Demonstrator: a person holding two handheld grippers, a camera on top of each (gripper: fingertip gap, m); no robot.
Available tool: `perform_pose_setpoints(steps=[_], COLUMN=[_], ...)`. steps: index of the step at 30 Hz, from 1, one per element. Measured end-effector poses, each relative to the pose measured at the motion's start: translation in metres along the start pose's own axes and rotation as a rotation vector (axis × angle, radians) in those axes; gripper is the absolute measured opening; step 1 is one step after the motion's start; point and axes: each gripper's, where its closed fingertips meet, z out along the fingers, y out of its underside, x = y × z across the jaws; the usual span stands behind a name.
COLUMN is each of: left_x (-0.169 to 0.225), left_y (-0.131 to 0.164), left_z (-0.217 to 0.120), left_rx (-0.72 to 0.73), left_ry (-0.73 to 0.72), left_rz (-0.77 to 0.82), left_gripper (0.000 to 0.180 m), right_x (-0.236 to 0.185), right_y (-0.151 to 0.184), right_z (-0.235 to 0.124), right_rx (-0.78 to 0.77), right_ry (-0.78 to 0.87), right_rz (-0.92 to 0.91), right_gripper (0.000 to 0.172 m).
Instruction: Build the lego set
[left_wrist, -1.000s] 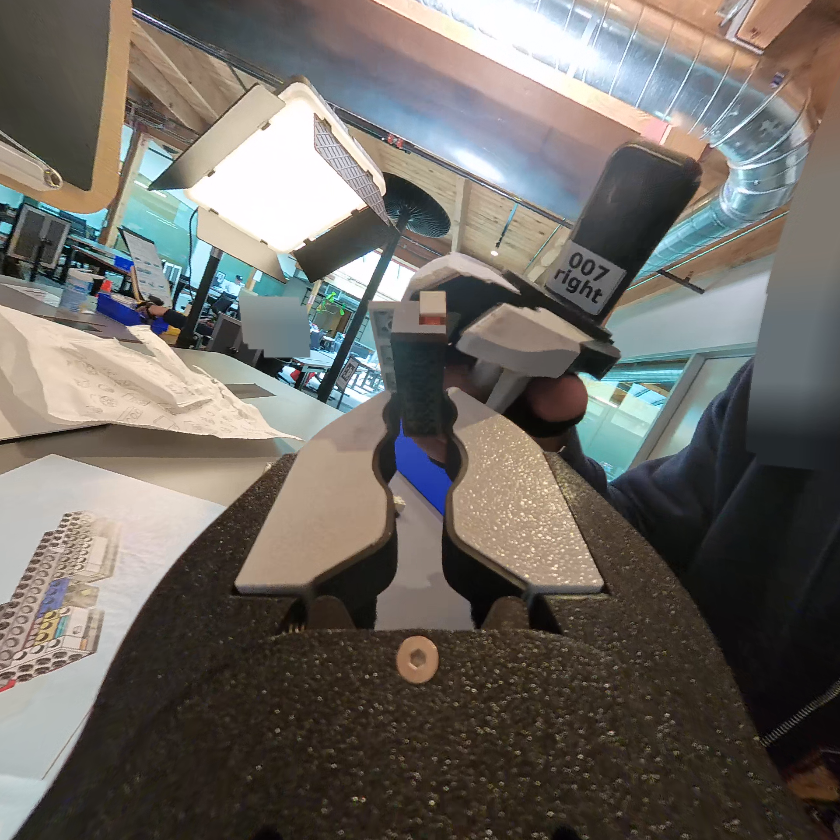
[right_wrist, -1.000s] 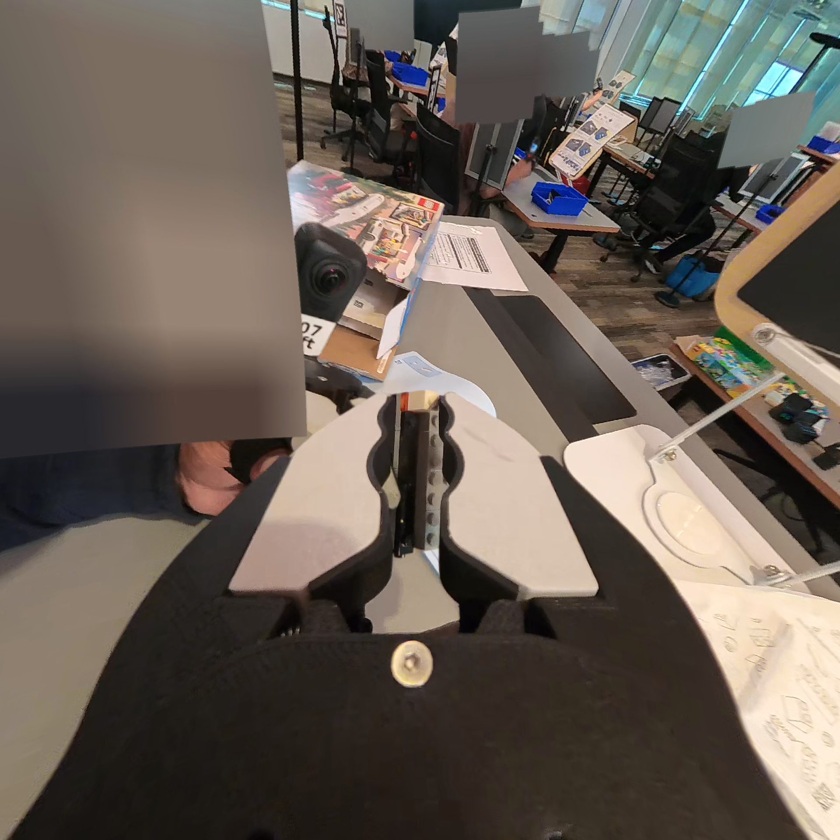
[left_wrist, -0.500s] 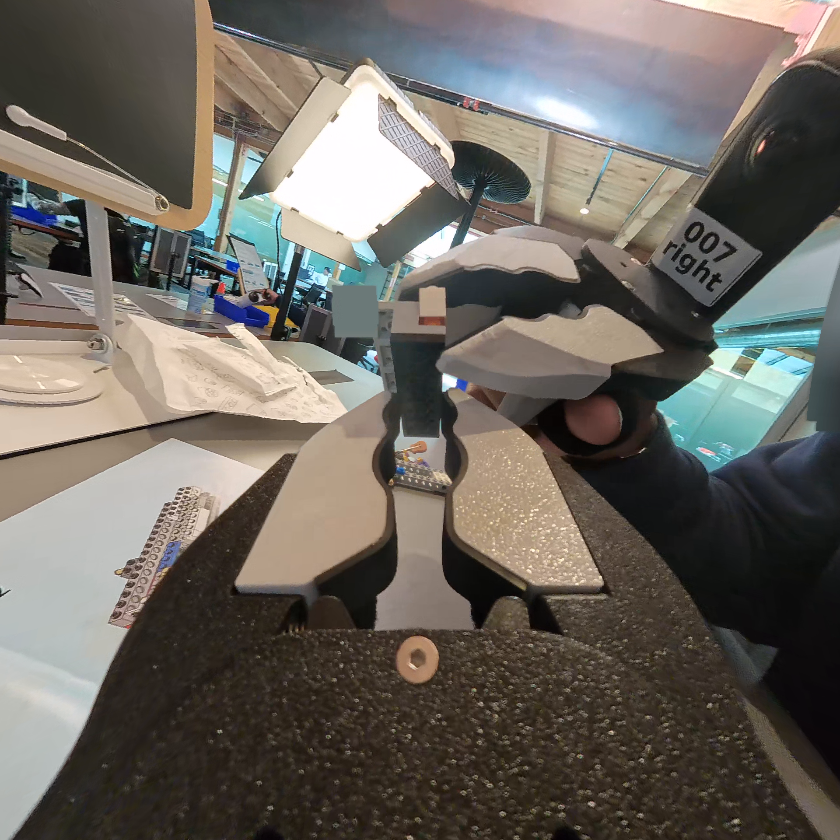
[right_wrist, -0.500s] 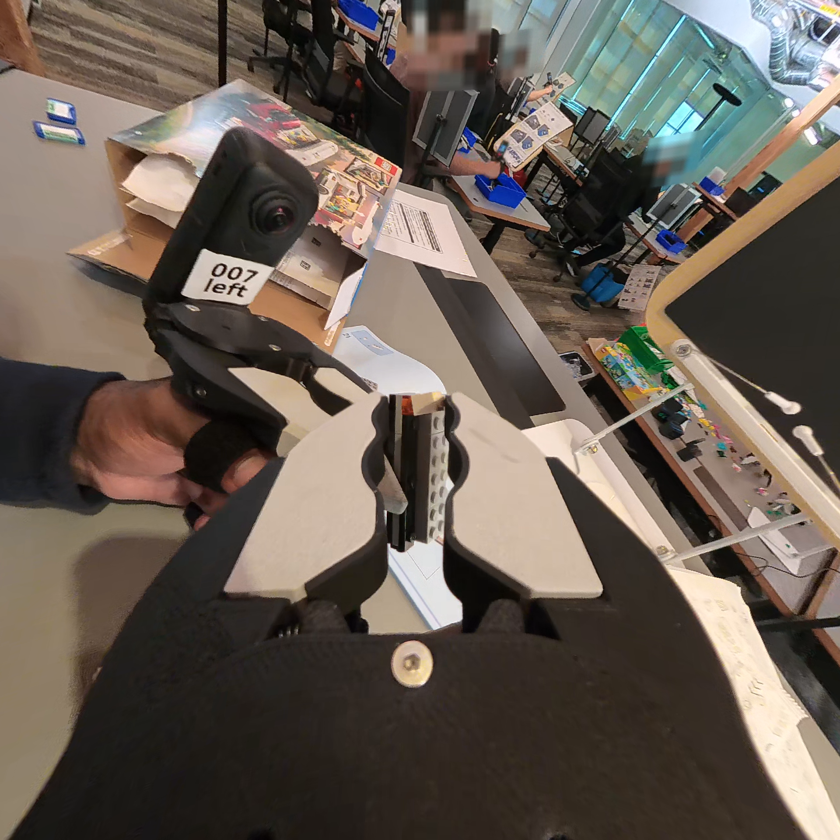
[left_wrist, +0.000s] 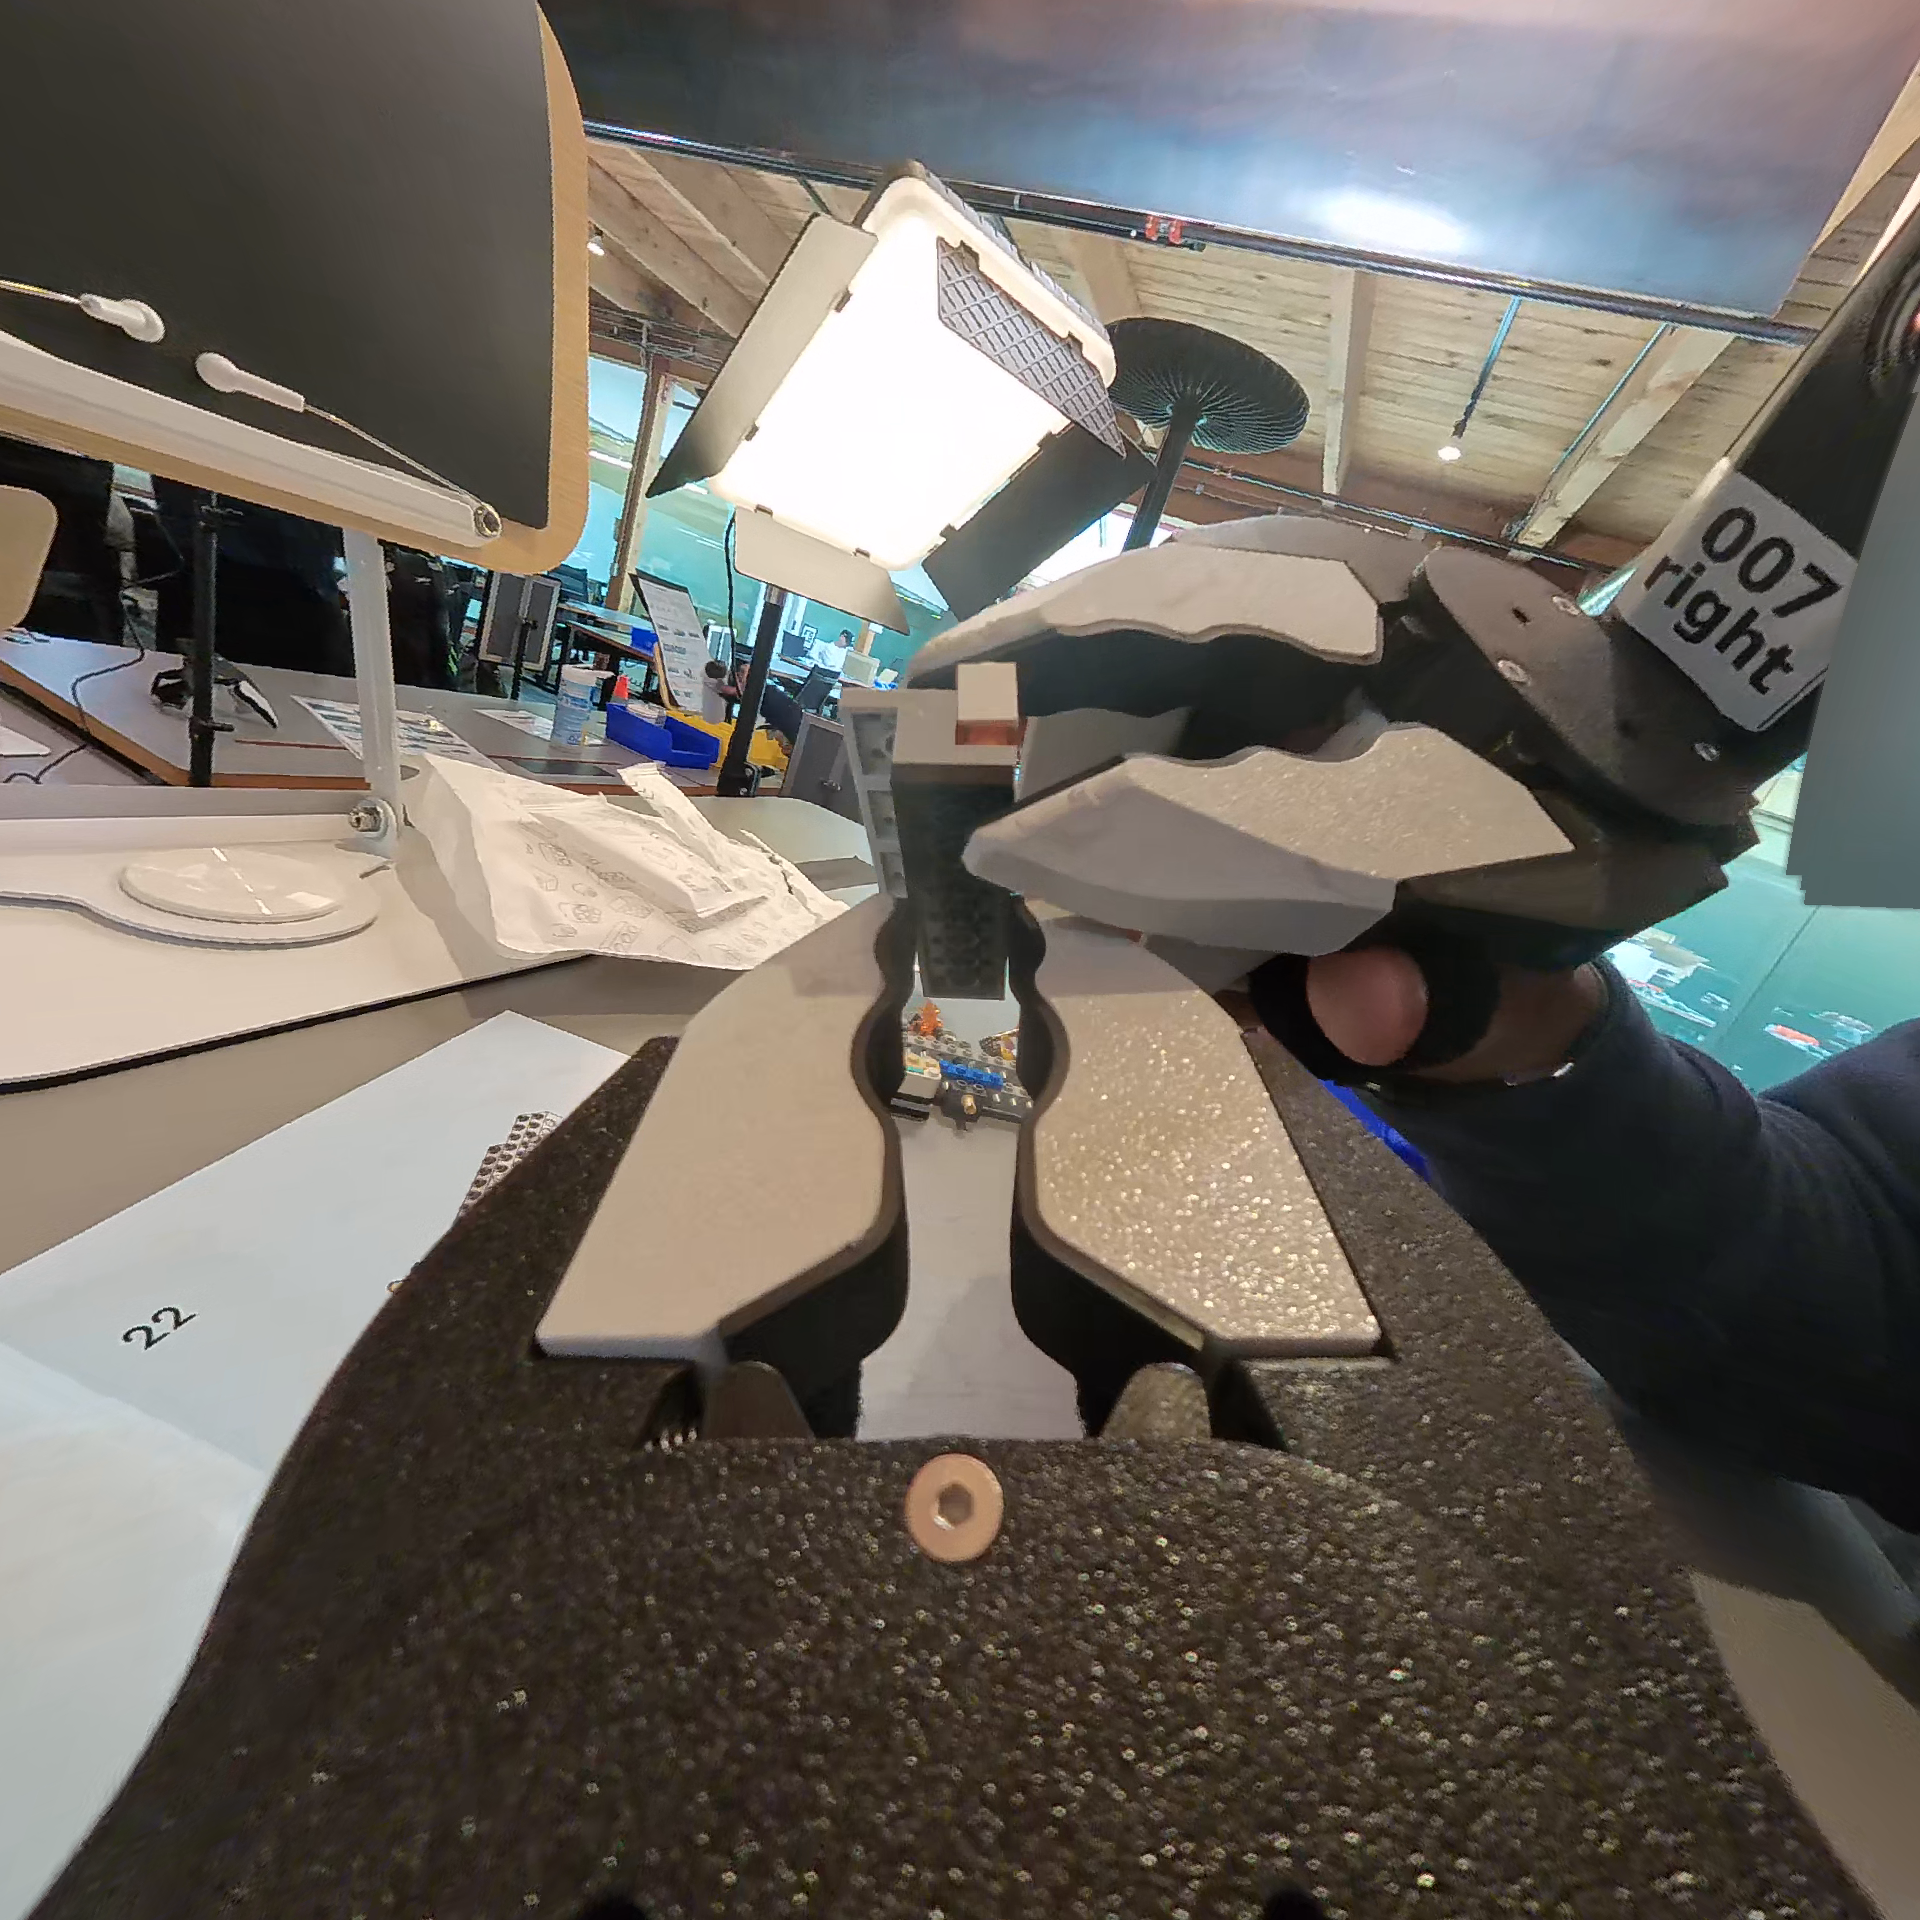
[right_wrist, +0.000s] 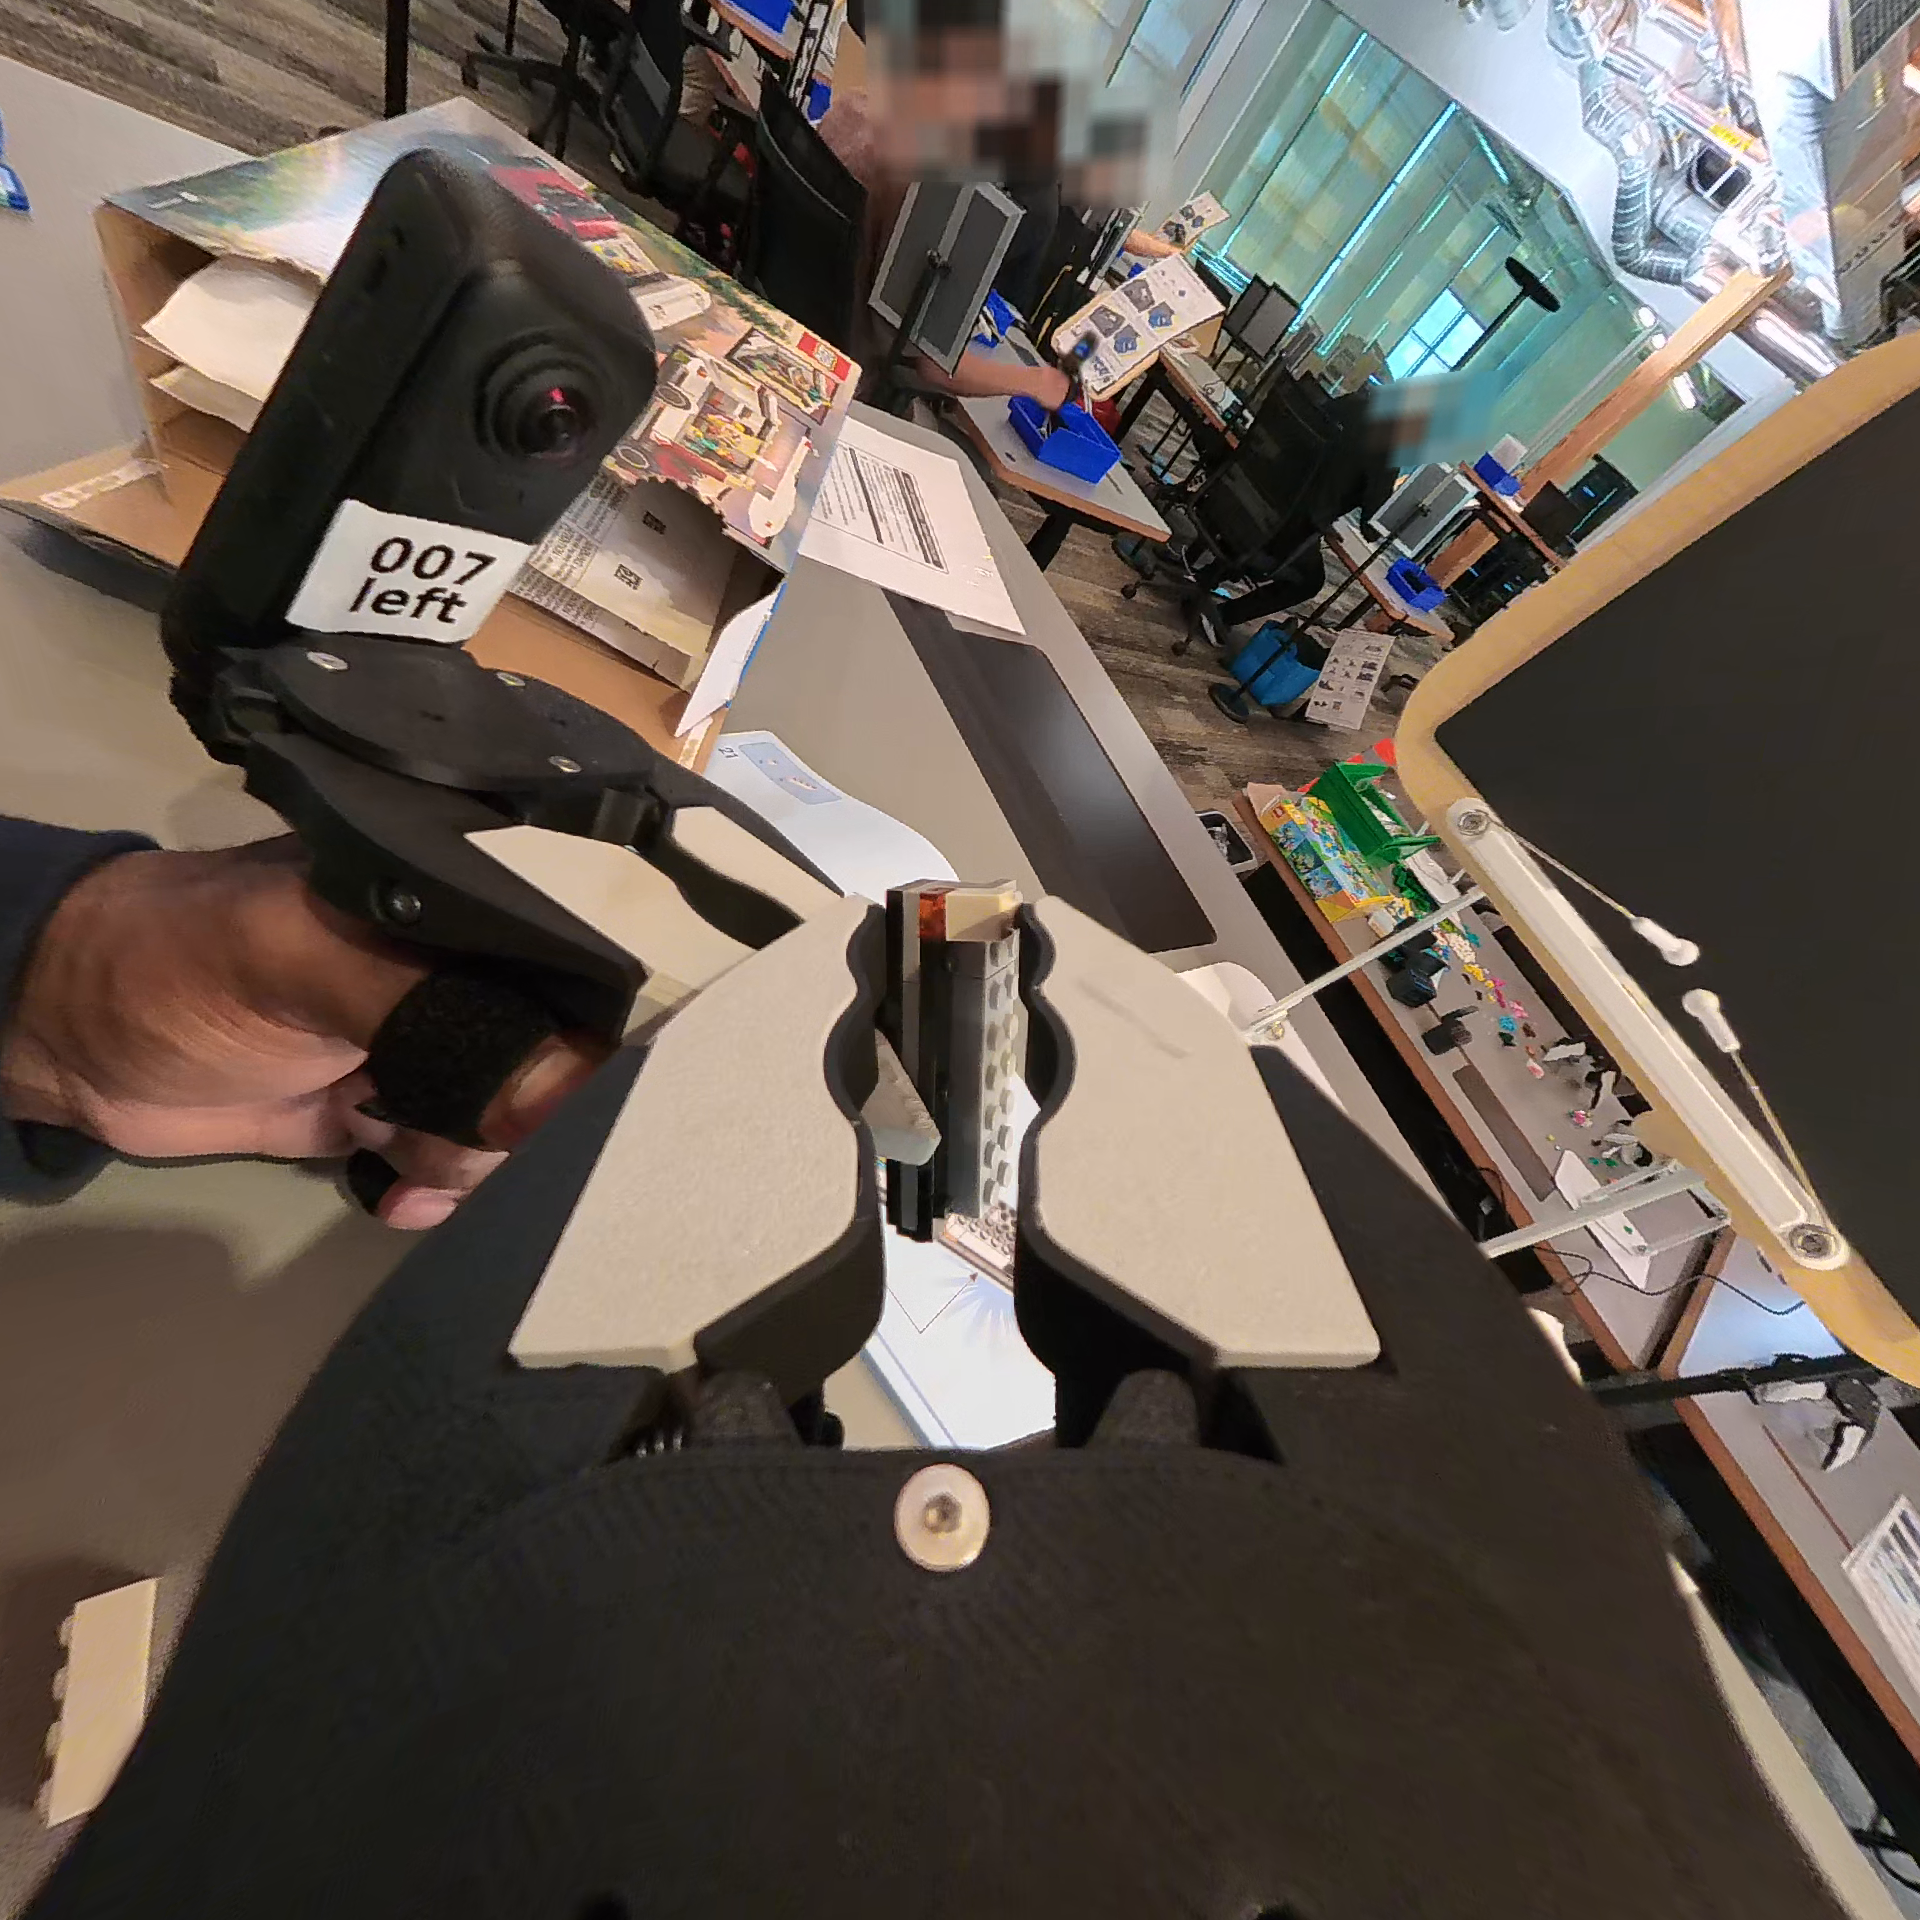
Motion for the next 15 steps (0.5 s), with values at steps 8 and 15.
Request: perform_pose_setpoints(steps=[8,15], left_x=[-0.0035,-0.0046], left_y=[-0.0001,0.0], left_z=[-0.0007,-0.0007], left_rx=[-0.007,-0.011], left_ry=[-0.042,-0.062], left_rz=[0.043,0.067], left_gripper=[0.017,0.017], right_x=[-0.0004,-0.0011], right_y=[-0.0002,-0.0003], right_z=[0.001,0.0006], right_rx=[0.008,0.016], right_ry=[0.023,0.022], right_rz=[-0.039,-0.056], right_gripper=[0.024,0.023])
